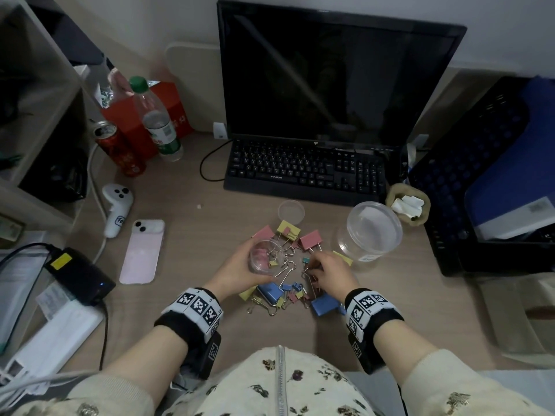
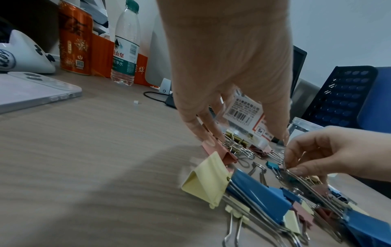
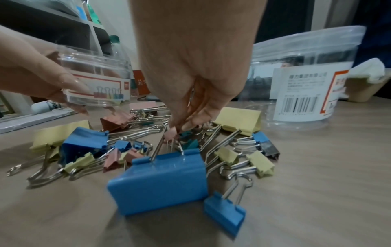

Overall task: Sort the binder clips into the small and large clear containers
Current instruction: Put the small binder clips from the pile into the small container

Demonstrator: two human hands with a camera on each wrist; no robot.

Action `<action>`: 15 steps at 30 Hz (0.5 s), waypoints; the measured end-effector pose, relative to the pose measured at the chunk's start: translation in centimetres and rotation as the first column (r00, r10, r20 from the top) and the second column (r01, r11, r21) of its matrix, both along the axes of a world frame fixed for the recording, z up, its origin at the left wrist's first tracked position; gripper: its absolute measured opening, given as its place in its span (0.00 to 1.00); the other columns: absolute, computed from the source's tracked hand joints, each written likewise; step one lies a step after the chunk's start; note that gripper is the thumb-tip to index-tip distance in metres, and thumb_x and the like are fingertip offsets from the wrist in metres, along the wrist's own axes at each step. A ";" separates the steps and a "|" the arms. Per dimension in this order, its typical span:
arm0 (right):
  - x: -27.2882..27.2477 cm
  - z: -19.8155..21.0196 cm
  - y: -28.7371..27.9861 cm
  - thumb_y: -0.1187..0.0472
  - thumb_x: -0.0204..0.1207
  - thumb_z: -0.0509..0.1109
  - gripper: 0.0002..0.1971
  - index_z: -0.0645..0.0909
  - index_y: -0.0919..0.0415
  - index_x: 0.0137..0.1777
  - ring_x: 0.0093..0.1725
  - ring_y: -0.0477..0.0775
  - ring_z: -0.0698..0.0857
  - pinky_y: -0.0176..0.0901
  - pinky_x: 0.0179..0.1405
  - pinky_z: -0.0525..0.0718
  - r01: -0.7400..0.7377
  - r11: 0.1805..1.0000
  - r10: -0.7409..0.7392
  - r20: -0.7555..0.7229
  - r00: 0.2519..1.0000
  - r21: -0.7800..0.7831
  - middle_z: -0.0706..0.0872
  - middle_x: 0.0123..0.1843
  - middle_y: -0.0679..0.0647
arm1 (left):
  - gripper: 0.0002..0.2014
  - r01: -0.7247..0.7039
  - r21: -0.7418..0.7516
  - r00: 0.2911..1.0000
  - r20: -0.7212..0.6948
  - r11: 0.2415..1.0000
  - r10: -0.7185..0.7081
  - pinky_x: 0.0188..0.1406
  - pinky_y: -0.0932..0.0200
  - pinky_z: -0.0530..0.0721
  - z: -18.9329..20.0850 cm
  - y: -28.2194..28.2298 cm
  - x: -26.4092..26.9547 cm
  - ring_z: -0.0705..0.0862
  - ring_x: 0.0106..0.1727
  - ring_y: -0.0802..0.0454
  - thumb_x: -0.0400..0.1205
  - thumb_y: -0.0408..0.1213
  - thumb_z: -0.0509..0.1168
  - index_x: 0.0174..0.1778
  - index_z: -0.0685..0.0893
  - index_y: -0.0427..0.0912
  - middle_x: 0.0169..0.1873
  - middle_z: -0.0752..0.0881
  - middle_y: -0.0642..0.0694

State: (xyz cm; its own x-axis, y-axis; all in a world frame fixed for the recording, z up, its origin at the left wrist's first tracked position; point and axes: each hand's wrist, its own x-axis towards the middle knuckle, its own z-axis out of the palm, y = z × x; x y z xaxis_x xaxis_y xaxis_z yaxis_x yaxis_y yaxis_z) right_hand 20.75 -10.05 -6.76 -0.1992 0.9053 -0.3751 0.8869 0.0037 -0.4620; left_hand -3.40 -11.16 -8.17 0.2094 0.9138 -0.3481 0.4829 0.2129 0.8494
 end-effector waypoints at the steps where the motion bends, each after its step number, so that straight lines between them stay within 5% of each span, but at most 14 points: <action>1: 0.1 0.1 0.0 0.63 0.78 0.70 0.06 0.83 0.60 0.53 0.52 0.54 0.83 0.40 0.46 0.83 0.037 0.999 -0.037 -0.026 0.999 -0.005 0.84 0.54 0.54 | 0.46 0.001 0.003 1.000 -0.004 1.000 -0.001 0.69 0.52 0.81 0.0 0.0 0.0 0.80 0.66 0.61 0.61 0.47 0.85 0.74 0.72 0.55 0.66 0.79 0.58; 7: 1.0 1.0 -0.2 0.56 0.77 0.73 0.09 0.83 0.57 0.54 0.46 0.48 0.85 0.45 0.49 0.87 0.156 0.985 -0.147 -0.119 0.982 0.068 0.86 0.48 0.49 | 0.45 0.031 0.009 0.999 -0.021 0.999 -0.031 0.71 0.50 0.80 -0.1 0.0 0.3 0.79 0.68 0.60 0.61 0.47 0.85 0.74 0.72 0.54 0.67 0.79 0.58; 10: 1.0 2.0 -0.2 0.58 0.79 0.71 0.07 0.83 0.57 0.55 0.44 0.42 0.85 0.38 0.47 0.86 0.201 0.967 -0.174 -0.175 0.969 0.154 0.87 0.48 0.48 | 0.46 0.041 0.014 0.999 -0.018 0.999 -0.041 0.71 0.51 0.79 0.1 0.0 0.7 0.78 0.68 0.59 0.62 0.45 0.85 0.75 0.71 0.51 0.68 0.78 0.56; 12: 0.3 3.5 -0.2 0.59 0.79 0.70 0.05 0.82 0.55 0.53 0.41 0.34 0.82 0.27 0.39 0.82 0.244 0.957 -0.191 -0.294 0.937 0.156 0.85 0.47 0.46 | 0.45 0.051 0.014 0.999 -0.006 0.999 -0.051 0.70 0.53 0.80 0.2 0.1 1.1 0.79 0.67 0.61 0.61 0.45 0.85 0.74 0.72 0.51 0.67 0.79 0.56; 15: -1.1 5.6 -0.1 0.60 0.77 0.73 0.06 0.81 0.50 0.51 0.45 0.38 0.84 0.32 0.45 0.85 0.239 0.958 -0.136 -0.483 0.865 0.158 0.85 0.46 0.45 | 0.42 0.077 0.031 0.997 -0.001 0.997 -0.077 0.69 0.55 0.80 0.5 0.0 1.7 0.79 0.63 0.64 0.60 0.46 0.86 0.68 0.74 0.56 0.63 0.80 0.60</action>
State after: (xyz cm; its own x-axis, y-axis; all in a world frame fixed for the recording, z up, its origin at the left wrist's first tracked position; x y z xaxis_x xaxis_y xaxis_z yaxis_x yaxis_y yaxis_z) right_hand 19.65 -10.15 -1.19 -0.1214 0.9891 -0.0834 0.5638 -0.0005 -0.8259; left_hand -1.67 -11.11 -7.64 0.2797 0.9052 -0.3199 0.4966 0.1487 0.8551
